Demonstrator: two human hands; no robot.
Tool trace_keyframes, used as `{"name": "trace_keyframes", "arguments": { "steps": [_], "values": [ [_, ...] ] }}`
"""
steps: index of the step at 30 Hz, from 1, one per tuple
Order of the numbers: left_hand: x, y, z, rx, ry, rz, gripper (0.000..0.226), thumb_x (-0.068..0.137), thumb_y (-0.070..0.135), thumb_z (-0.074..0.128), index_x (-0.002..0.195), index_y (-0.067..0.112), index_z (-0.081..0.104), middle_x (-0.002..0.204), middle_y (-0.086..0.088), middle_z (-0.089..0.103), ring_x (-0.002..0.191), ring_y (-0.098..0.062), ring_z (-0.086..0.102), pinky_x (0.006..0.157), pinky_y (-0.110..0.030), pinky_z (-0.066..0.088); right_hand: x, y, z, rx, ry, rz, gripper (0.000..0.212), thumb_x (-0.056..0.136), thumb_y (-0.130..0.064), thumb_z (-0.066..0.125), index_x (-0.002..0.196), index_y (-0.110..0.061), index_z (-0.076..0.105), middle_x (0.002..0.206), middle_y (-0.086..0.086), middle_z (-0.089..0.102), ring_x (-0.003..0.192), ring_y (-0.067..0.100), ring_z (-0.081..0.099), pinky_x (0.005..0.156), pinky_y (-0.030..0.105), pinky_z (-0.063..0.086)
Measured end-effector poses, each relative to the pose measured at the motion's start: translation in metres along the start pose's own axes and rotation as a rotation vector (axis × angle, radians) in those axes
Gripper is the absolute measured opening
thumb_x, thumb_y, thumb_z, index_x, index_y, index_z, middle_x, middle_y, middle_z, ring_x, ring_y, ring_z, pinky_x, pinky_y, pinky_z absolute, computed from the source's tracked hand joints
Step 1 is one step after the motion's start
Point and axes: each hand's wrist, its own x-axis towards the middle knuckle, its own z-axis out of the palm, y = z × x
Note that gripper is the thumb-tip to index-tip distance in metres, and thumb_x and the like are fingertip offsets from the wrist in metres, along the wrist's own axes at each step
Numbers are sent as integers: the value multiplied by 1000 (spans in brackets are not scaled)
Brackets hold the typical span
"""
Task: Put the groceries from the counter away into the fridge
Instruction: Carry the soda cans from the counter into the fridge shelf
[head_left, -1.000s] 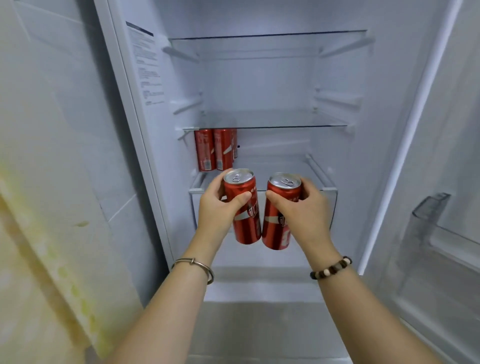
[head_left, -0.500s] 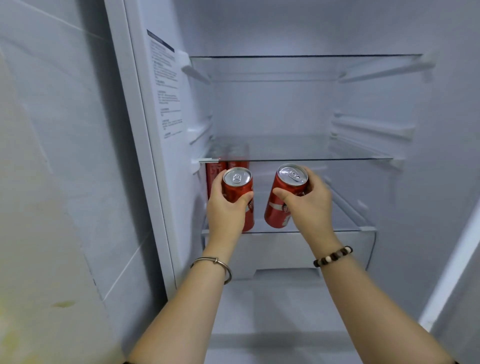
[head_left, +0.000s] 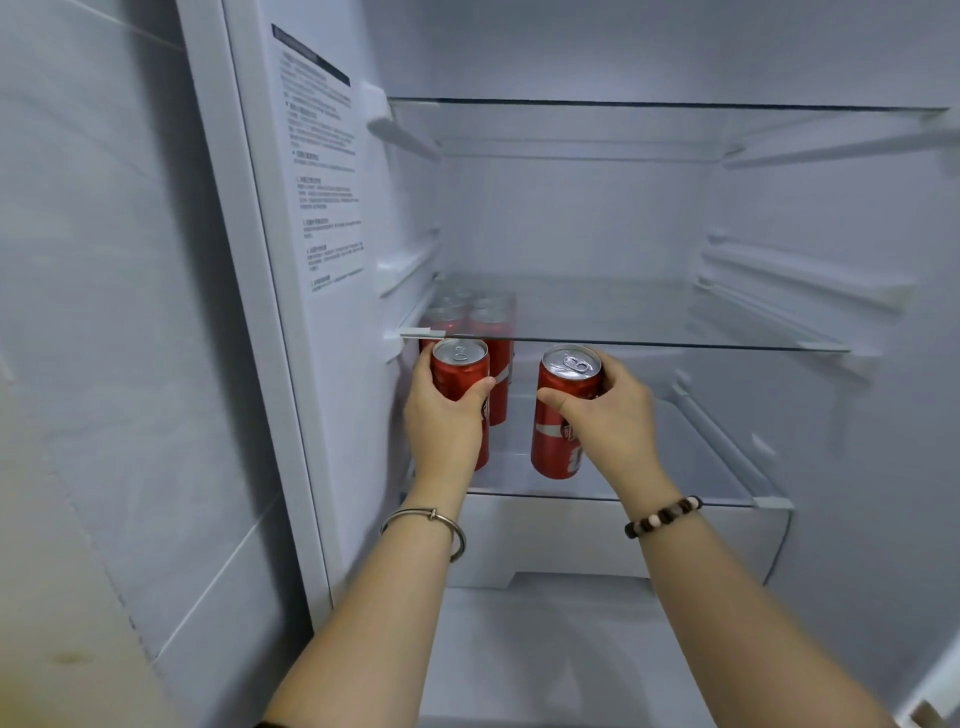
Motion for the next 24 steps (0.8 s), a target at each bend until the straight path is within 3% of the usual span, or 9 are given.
{"name": "trace_keyframes", "arguments": {
  "steps": [5,11,16,20,24],
  "values": [
    [12,-4,4,33,22,-8,60,74,17,77,127,22,51,115,9,62,101,-7,59,87,-20,43,16,0,3,-9,-65,10,40,70,-18,81,102,-25,58,88,-16,65,81,-3,62,74,21,49],
    [14,-15,5,151,19,17,63,76,20,75,132,24,46,120,5,62,106,-15,61,93,-32,48,19,10,4,-46,-112,37,57,72,-21,80,122,-22,52,104,-10,63,94,6,60,84,27,50],
    [1,-39,-1,364,26,66,62,78,23,73,133,28,45,119,6,63,106,-16,61,93,-36,50,15,28,3,-74,-255,125,34,76,-18,77,102,-25,58,95,-11,63,94,10,61,79,26,47],
    [-9,-61,-3,486,19,-1,68,79,15,73,139,21,41,129,1,58,115,-21,57,98,-38,47,7,43,13,-105,-299,137,44,80,-15,73,121,-16,57,110,-3,63,101,10,57,87,27,45],
    [-13,-63,-1,525,45,8,71,81,9,68,144,19,35,137,-1,52,121,-23,54,101,-39,45,8,45,28,-115,-333,122,43,83,-15,70,123,-15,55,113,-3,62,100,9,56,85,25,44]
  ]
}}
